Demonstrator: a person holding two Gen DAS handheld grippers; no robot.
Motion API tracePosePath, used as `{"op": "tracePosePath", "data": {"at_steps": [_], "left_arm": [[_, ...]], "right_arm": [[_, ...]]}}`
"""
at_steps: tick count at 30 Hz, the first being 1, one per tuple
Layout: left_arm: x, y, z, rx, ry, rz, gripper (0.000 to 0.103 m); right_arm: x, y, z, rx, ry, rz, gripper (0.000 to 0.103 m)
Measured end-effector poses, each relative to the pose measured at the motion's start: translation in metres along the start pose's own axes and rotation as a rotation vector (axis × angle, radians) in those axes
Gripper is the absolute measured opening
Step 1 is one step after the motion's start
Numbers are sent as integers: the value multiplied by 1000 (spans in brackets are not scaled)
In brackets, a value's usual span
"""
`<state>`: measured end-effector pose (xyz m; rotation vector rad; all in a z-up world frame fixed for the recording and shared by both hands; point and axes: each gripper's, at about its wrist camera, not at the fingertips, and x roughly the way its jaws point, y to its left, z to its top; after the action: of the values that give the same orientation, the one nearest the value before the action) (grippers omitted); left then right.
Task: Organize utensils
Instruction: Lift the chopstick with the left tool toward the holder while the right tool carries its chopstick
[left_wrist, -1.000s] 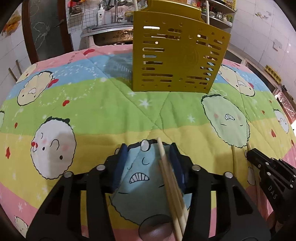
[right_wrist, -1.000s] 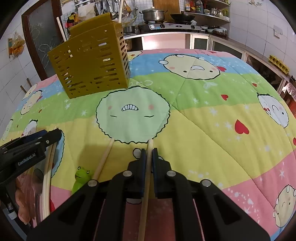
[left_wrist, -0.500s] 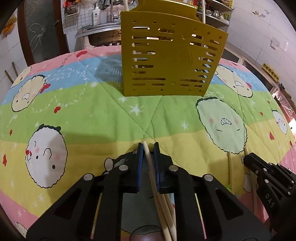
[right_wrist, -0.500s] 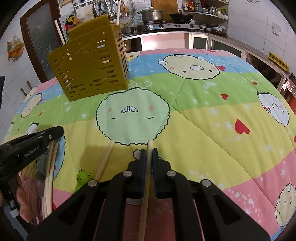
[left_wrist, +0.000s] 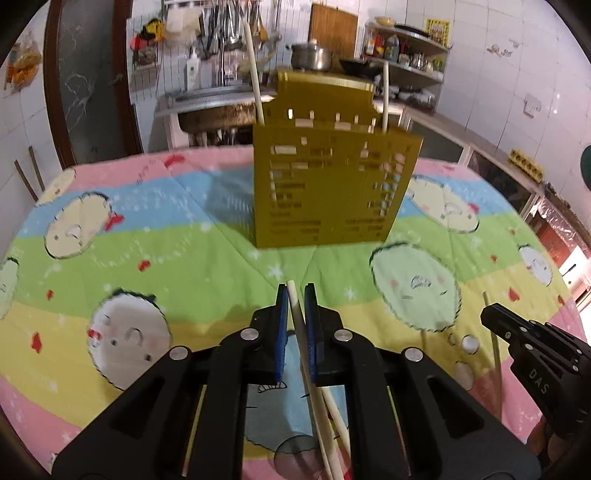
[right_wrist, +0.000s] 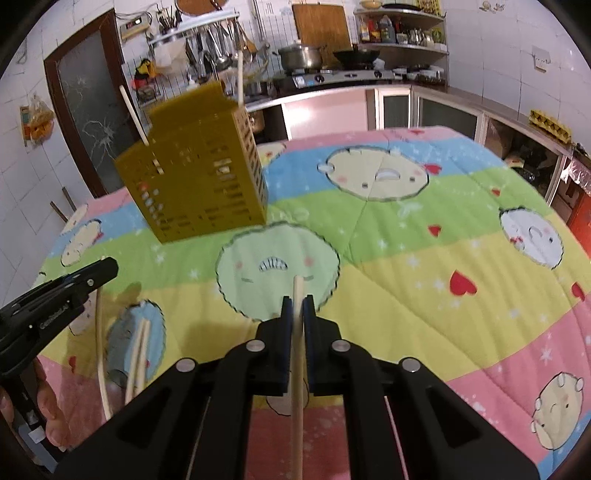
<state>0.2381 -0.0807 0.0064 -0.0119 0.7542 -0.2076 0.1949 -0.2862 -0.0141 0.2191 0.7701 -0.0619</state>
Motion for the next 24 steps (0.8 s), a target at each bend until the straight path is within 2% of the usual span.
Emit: {"op": "tracePosePath", "data": {"at_steps": [9, 12, 15, 24], "left_arm": [[-55, 10, 19, -3, -155, 14, 8], [-71, 14, 24, -5, -191, 12, 8], [-78, 19, 28, -3, -197, 14, 8], [-49, 29, 28, -6, -142, 29, 9]], "right_arm": [[-35, 5, 21, -1, -115, 11, 4], [-38, 5, 27, -17, -121, 9, 4], [-27, 2, 28, -22, -71, 27, 4], [25, -2, 2, -55, 70, -43, 7]]}}
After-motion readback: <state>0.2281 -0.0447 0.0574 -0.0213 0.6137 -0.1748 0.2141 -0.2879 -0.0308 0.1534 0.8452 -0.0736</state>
